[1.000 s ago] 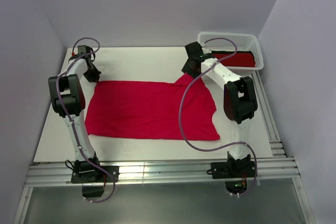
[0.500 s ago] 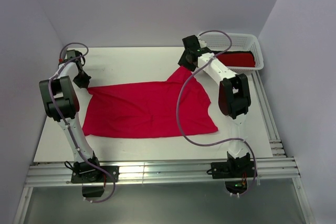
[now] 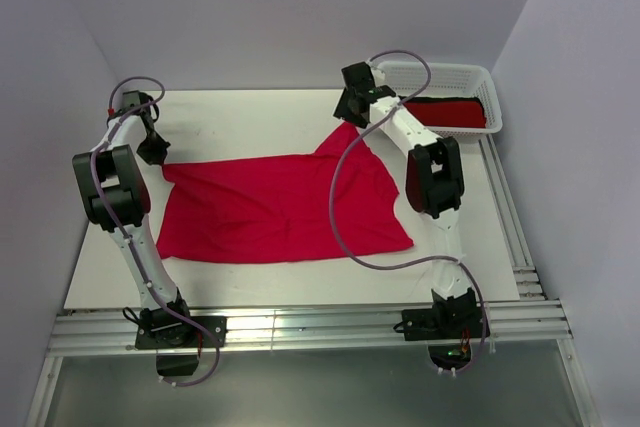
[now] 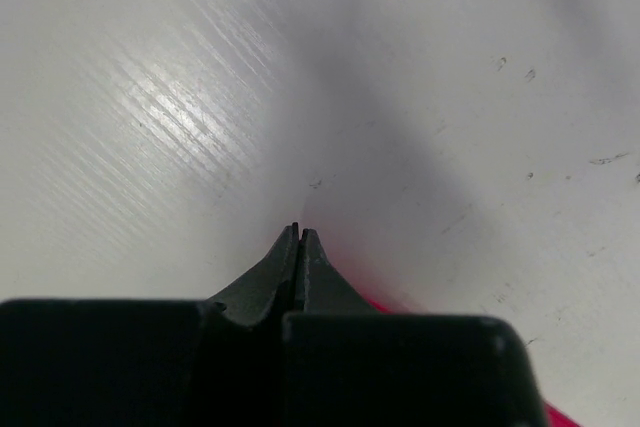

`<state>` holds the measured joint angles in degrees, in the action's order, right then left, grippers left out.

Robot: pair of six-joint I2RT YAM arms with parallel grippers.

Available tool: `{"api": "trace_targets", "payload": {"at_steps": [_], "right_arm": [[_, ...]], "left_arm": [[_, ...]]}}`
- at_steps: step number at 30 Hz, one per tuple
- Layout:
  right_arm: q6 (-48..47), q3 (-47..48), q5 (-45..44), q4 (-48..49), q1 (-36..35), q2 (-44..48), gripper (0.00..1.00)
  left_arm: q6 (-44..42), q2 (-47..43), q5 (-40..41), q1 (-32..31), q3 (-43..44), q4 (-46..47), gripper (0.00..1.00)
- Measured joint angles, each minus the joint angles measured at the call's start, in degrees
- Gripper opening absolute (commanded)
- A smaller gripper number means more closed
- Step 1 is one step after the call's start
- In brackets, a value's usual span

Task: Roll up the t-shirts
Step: Fold the tshirt

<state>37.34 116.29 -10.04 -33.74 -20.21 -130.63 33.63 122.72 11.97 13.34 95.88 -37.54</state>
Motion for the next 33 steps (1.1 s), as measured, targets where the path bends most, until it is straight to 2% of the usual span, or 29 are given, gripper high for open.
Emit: {"api": "trace_targets", "payload": {"at_steps": [12,23,26,30,33], "right_arm": [[-3.9,2.8,-7.5,2.5,0.0,-6.7,0.54],[-6.1,8.8,-10.4,5.4,0.0,-9.7,0.50],[-5.7,10.4,-10.4,5.1,0.0,-10.1,0.50],[-4.4,11.3,-9.1,3.8,0.0,-10.3,0.41],[-2.8,7.9,-6.6,3.1,0.0,-9.0,0.44]], "left_arm": [[0.0,0.0,-0.6,0.3,0.0,0.0,0.00],[-0.2,0.0,-1.8,0.3,0.1,-0.1,0.00],[-0.5,0.0,-2.1,0.2,0.5,-0.1,0.00],[-0.6,0.0,-2.5,-0.2,1.2,-0.2,0.00],[-0.6,0.0,-2.7,-0.5,1.5,-0.2,0.00]]}}
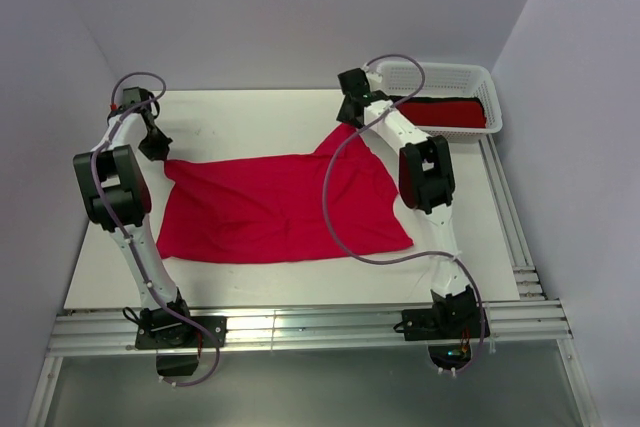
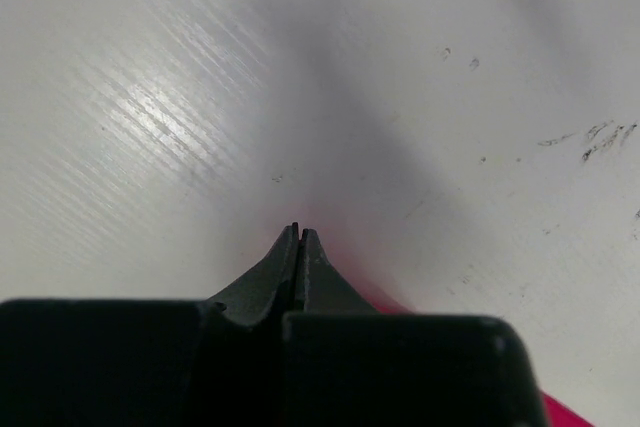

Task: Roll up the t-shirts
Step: Fold the tshirt

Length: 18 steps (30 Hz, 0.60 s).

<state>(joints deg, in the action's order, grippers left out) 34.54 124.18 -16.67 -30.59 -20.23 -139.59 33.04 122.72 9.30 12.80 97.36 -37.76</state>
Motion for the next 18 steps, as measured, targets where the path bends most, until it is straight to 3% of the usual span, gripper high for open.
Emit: {"api": "trace_targets", "payload": {"at_steps": [8,18], "right_arm": [[4.8,-16.2,6.5,-3.4,-0.5,8.5,0.47],[7.9,-19.3,9.7,-2.9,-1.6,10.7,0.46]], "left_arm": [[0.0,0.0,0.0,-1.0,0.0,0.1,0.00],[0.0,0.0,0.1,-1.9,0.0,0.1,0.00]]}}
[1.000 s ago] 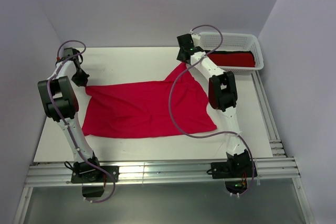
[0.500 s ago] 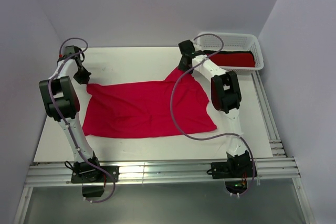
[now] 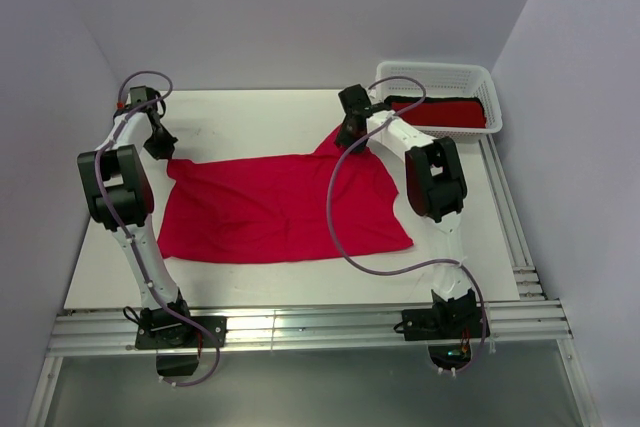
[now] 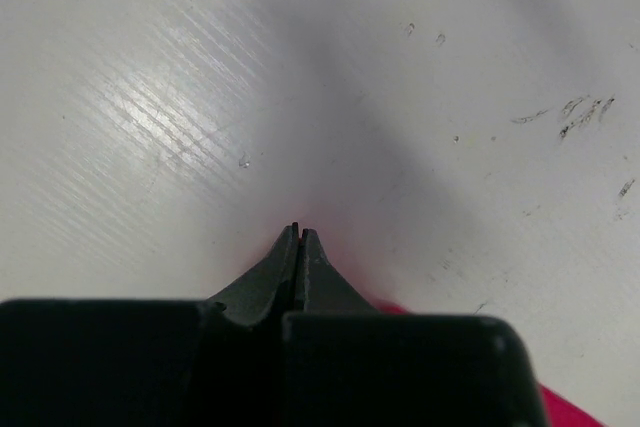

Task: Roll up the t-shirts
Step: Fold the tshirt

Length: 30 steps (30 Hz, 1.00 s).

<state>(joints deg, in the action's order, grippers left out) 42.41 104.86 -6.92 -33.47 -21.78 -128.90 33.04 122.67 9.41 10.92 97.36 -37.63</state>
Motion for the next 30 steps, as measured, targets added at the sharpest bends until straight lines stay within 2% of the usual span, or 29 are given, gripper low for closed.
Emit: {"api": "trace_targets", "payload": {"at_steps": [4,11,13,18,22,23,24,30], "right_arm": [[0.8,-1.7,0.3,-0.1,-0.2,0.0,0.44],[1.7,-2.9,0.8,0.4,-0.2,0.0,0.37],[1.9,-2.9,1.0,0.8,-0.2,0.0,0.30],[2.6,-2.9,1.5,1.6,-0.2,0.0,0.28],[3.0,-2.9,1.9,1.9,-0.2,0.0,0.14],[3.0,-2.9,2.0,1.9,-0.2,0.0,0.04],[3.1,-2.9,2.1,2.2,-0.2,0.0,0.00],[4.1,-2.8,2.7,3.5,-0.2,0.0,0.00]], "left_arm": [[0.0,-0.5,0.3,0.0,0.0,-0.1,0.00],[0.0,-1.2,0.6,-0.1,0.0,-0.2,0.00],[0.0,-1.2,0.7,-0.1,0.0,-0.3,0.00],[0.0,-1.2,1.0,-0.2,0.0,-0.4,0.00],[0.0,-1.2,1.0,-0.3,0.0,-0.4,0.00],[0.0,-1.2,1.0,-0.3,0.0,-0.4,0.00],[0.0,-1.2,1.0,-0.3,0.0,-0.4,0.00],[0.0,-1.2,1.0,-0.3,0.0,-0.4,0.00]]}}
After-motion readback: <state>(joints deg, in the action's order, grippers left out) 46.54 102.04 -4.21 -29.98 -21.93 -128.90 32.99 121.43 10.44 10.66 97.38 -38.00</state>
